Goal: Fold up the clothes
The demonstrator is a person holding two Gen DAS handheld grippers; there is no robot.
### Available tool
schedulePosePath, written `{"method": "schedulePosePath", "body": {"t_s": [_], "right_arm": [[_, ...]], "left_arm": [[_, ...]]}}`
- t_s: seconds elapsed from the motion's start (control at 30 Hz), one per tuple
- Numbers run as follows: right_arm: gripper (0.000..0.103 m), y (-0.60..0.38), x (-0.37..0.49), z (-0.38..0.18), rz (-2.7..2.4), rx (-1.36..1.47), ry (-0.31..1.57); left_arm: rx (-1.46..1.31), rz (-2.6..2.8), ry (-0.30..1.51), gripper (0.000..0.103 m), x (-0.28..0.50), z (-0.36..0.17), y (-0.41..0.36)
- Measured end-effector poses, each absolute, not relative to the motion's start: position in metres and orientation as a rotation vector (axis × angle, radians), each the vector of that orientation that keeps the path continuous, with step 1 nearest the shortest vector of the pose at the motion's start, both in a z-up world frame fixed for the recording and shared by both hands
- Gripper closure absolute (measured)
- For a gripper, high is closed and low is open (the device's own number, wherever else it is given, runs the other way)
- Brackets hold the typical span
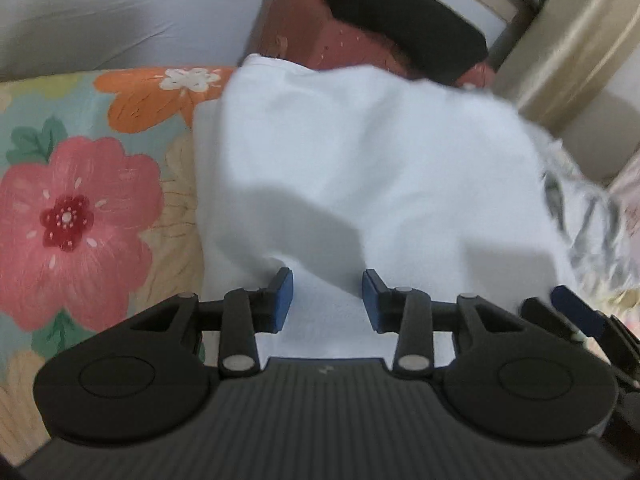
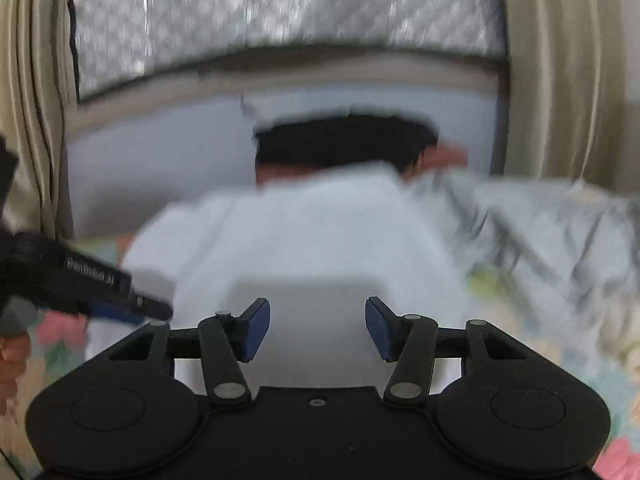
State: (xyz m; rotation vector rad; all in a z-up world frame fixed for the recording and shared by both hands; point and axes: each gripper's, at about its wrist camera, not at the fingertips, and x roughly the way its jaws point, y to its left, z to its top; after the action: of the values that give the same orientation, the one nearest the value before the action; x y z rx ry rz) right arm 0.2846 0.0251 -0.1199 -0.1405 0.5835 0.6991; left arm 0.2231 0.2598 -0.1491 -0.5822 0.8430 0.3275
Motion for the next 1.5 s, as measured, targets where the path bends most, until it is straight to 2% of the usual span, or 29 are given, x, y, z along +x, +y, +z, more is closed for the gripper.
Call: {"method": "schedulePosePath", "body": {"t_s": [0.17,0.3,0.37,0.5,0.57,0.67,0.73,0.77,0.8,0.87,1.0,1.13,1.5], "right_arm": [[0.041,0.023,0.282,-0.137,0.615,-0.115,0.651],[0.039,0.019,0.264,-0.116,0.578,-0.126,0.701],[0.038,0.011,0.25,-0.101,0.557,-0.136,0.72],[0.035,-0.009,0.22,-0.068,0.489,-0.134,0.719],[0.034,-0.02,0.201,-0.05,0.458,-0.119,0.697],[0.033,-0.037,0.18,-0.026,0.415,-0.096,0.687],[0.031,-0.047,0.168,-0.013,0.377,-0.095,0.698],[0.028,-0.053,0.161,-0.008,0.361,-0.096,0.686],[0.02,-0.058,0.153,-0.003,0.346,-0.097,0.675],[0.015,-0.073,0.138,0.0,0.341,-0.089,0.647],[0.015,-0.104,0.105,0.008,0.241,-0.048,0.646],[0.014,-0.125,0.079,0.014,0.169,0.005,0.674],[0.013,-0.154,0.018,0.003,0.005,0.087,0.698]], "left_arm": [[-0.529,0.327,0.847,0.058,0.227,-0.145,0.248],[-0.488,0.361,0.841,0.052,0.22,-0.133,0.235],[-0.506,0.359,0.827,0.046,0.209,-0.124,0.227],[-0.464,0.292,0.78,0.042,0.197,-0.092,0.198],[-0.404,0.248,0.752,0.031,0.186,-0.073,0.179],[-0.318,0.17,0.724,0.022,0.17,-0.049,0.152],[-0.283,0.11,0.73,0.021,0.156,-0.041,0.136],[-0.273,0.094,0.728,0.021,0.15,-0.037,0.13],[-0.264,0.079,0.726,0.02,0.144,-0.033,0.124],[-0.237,0.039,0.737,0.019,0.132,-0.027,0.114],[-0.225,-0.045,0.748,0.015,0.102,-0.022,0.095],[-0.234,-0.135,0.767,0.003,0.075,-0.02,0.072],[-0.087,-0.19,0.809,0.0,0.036,-0.014,0.031]]}}
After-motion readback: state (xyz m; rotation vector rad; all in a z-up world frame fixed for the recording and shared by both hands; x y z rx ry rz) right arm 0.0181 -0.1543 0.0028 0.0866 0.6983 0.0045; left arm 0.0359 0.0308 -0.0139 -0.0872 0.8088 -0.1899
